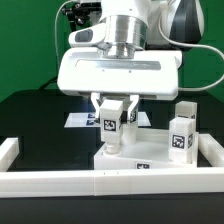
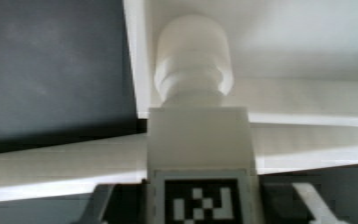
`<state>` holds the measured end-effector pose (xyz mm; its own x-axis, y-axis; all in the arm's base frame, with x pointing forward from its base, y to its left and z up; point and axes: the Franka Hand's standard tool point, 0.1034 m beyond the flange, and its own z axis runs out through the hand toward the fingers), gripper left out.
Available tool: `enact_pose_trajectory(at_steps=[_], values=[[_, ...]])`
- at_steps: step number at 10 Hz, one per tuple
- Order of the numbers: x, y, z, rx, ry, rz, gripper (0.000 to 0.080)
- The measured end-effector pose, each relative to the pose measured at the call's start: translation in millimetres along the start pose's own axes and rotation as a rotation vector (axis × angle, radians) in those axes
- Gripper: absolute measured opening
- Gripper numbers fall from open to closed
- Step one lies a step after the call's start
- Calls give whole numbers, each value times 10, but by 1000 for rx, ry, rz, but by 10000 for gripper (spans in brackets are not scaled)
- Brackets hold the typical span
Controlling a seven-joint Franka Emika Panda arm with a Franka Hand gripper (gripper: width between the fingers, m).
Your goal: Assemble square table
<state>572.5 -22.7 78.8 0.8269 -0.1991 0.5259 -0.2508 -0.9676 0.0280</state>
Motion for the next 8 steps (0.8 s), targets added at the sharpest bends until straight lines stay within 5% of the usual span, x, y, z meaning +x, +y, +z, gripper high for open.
enact_pose_trajectory(at_steps=[8], values=[[-139, -16, 78, -19, 5, 1, 287]])
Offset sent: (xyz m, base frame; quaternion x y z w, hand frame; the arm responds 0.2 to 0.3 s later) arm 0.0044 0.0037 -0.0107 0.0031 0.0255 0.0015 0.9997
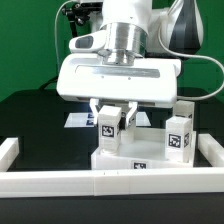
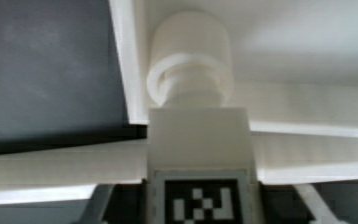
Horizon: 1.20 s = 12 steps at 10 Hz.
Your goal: Assemble square table
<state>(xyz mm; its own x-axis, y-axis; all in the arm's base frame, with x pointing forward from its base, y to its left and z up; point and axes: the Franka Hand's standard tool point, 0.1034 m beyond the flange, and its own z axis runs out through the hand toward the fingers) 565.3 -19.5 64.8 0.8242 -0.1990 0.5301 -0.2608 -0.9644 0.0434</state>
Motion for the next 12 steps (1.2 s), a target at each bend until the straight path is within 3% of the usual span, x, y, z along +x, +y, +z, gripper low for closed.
enact_pose_trajectory(at_steps=[2, 5, 8, 11, 12], values=[[-42, 99, -14, -6, -14, 9, 287], [-50, 79, 1, 0, -33, 10, 287], [-53, 80, 3, -1, -34, 10, 609], [-3, 180, -37, 1, -59, 12, 647], [36, 189, -95, 12, -79, 22, 647]])
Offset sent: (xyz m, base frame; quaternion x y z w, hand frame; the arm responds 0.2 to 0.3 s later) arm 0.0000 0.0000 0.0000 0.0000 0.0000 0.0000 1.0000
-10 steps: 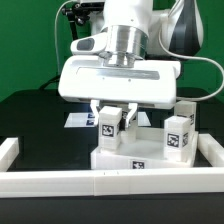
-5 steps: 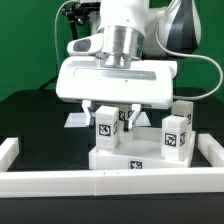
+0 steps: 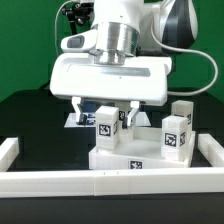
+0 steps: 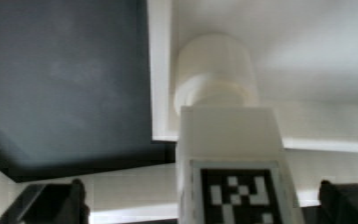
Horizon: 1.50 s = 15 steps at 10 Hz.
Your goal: Assemble square table
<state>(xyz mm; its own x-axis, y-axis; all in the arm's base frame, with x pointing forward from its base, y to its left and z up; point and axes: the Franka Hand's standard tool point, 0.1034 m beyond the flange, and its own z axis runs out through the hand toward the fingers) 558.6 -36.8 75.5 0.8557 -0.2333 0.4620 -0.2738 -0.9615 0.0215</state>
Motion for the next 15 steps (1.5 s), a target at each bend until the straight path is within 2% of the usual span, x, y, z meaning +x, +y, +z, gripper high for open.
enact_pose_trajectory(at_steps=[3, 6, 7, 8, 10, 12, 13, 15], values=[[153, 74, -173, 24, -30, 33, 649], [128, 76, -153, 26, -45, 35, 649], [51, 82, -70, 41, -136, 47, 649], [45, 77, -26, 55, -197, 56, 649], [46, 45, -9, 93, -376, 65, 649], [57, 4, -12, 107, -505, 60, 649], [107, -6, 14, 102, -478, 56, 649], [95, -3, 39, 98, -475, 51, 649]])
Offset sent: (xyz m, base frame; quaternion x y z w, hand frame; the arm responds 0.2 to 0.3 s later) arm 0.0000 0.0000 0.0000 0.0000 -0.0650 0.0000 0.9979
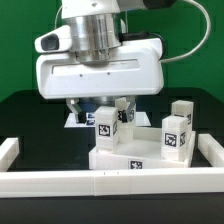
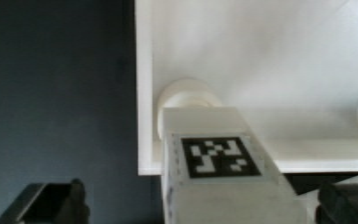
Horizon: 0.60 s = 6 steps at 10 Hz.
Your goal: Assemble square table
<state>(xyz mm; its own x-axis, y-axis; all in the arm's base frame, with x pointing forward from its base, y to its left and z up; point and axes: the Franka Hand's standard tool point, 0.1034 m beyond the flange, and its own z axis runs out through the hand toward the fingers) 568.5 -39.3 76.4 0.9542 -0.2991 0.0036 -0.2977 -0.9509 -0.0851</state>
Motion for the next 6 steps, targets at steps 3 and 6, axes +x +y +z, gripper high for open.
enact_pose_trajectory(at_steps=[3, 6], values=[[8, 11, 4, -8, 3, -11, 288], [7, 11, 4, -8, 3, 18, 289]])
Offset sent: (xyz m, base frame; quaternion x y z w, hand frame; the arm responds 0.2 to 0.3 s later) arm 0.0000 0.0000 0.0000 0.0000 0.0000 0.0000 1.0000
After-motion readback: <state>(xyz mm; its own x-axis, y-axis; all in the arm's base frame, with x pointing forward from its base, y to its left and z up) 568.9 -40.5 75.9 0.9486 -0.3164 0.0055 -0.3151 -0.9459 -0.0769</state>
